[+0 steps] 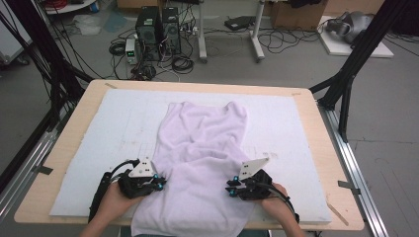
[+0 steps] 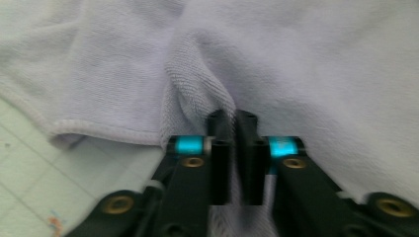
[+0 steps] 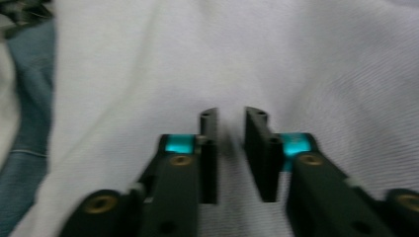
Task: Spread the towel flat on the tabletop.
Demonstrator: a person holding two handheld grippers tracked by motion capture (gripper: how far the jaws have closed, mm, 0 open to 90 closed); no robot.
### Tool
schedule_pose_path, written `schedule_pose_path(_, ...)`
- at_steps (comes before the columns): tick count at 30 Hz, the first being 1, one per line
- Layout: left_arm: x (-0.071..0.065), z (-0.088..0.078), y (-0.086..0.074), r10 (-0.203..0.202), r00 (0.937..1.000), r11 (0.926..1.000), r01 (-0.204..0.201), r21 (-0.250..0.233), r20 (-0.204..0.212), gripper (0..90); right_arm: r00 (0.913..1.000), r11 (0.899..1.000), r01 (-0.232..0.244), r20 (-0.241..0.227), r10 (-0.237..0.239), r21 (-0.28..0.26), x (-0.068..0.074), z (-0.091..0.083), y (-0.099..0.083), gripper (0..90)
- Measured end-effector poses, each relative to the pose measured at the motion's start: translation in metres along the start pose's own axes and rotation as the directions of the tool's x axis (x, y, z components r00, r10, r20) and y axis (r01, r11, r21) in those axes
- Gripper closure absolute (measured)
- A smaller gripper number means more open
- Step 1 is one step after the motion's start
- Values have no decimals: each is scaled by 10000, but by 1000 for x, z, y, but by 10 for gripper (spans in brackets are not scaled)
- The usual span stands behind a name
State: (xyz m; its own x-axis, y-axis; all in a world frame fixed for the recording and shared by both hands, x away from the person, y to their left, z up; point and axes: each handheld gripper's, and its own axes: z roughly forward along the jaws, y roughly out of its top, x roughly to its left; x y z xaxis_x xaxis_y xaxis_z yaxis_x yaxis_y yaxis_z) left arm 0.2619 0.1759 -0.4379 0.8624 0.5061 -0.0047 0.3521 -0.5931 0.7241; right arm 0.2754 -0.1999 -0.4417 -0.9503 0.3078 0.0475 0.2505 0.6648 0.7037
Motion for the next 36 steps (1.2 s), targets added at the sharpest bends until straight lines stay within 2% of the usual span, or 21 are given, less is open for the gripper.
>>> schedule_pose_path(2,-4,-5,-2,-80,10000,10000,80,-5,36,864,9998,10000,84,-177,-84,10,2,0,0,865)
schedule_pose_path(3,-6,-8,-3,-165,9998,9999,165,-30,60,864,9994,9995,310,-165,-309,64,5,-1,1,869)
schedule_pose_path(7,-20,-32,-9,-260,9995,9990,266,-353,165,868,9948,9969,789,-647,-791,-58,21,-11,7,874)
schedule_pose_path(9,-29,-46,-10,-265,9985,9988,285,-404,478,867,9914,9959,883,-958,-896,-172,30,-20,9,874)
schedule_pose_path(11,-38,-58,-9,-178,9954,9984,228,-524,941,850,9853,9923,1163,-1207,-1206,-425,40,-34,13,863)
schedule_pose_path(12,-41,-62,-7,-46,9954,9983,101,-572,956,787,9827,9904,1220,-1320,-1298,-655,45,-42,15,798)
schedule_pose_path(14,-41,-65,-2,55,9957,9974,11,-715,921,626,9855,9887,1095,-1187,-1213,-1019,48,-55,20,716)
schedule_pose_path(16,-34,-59,5,0,9976,9964,59,-850,685,537,9893,9893,1290,-591,-1331,-683,44,-56,23,680)
schedule_pose_path(18,-23,-50,11,-146,9969,9932,234,-1138,775,529,9932,9934,1071,-406,-1087,-402,34,-45,20,654)
schedule_pose_path(19,-17,-44,13,-265,9976,9915,343,-1251,640,529,9951,9954,883,-406,-897,-363,29,-39,18,641)
schedule_pose_path(21,-5,-28,16,-681,9939,9890,788,-1249,873,532,9974,9976,679,-236,-681,-103,21,-25,12,603)
schedule_pose_path(23,-2,-15,19,-688,9938,9934,763,-854,878,522,9985,9989,460,-292,-461,-15,15,-14,7,595)
schedule_pose_path(25,-1,-1,20,-645,9917,9967,696,-424,1112,520,9987,9993,372,-338,-370,60,11,-5,3,596)
schedule_pose_path(26,-1,5,19,-528,9916,9982,557,-214,1180,536,9990,9995,262,-357,-256,184,10,0,2,608)
schedule_pose_path(27,-2,9,18,-308,9912,9994,322,-87,1290,593,9992,9996,266,-307,-266,-11,11,2,1,646)
schedule_pose_path(28,-5,13,16,-45,9923,9999,57,-95,1236,692,9996,9998,188,-218,-189,-45,11,2,1,681)
schedule_pose_path(30,-8,15,12,55,9934,9994,-15,-355,1142,796,9999,9999,75,-120,-77,-148,10,3,1,781)
schedule_pose_path(31,-9,14,12,22,9939,9992,23,-407,1102,816,9998,9998,89,-182,-92,-181,12,4,1,836)
schedule_pose_path(32,-9,12,11,31,9944,9992,11,-392,1059,829,9996,9997,176,-222,-180,-179,13,5,2,853)
schedule_pose_path(33,-11,11,10,-25,9948,9989,72,-458,1021,833,9994,9995,264,-228,-268,-152,15,6,3,857)
schedule_pose_path(36,-17,-2,6,81,9951,9983,-23,-589,987,837,9962,9991,332,-803,-351,-252,21,7,6,861)
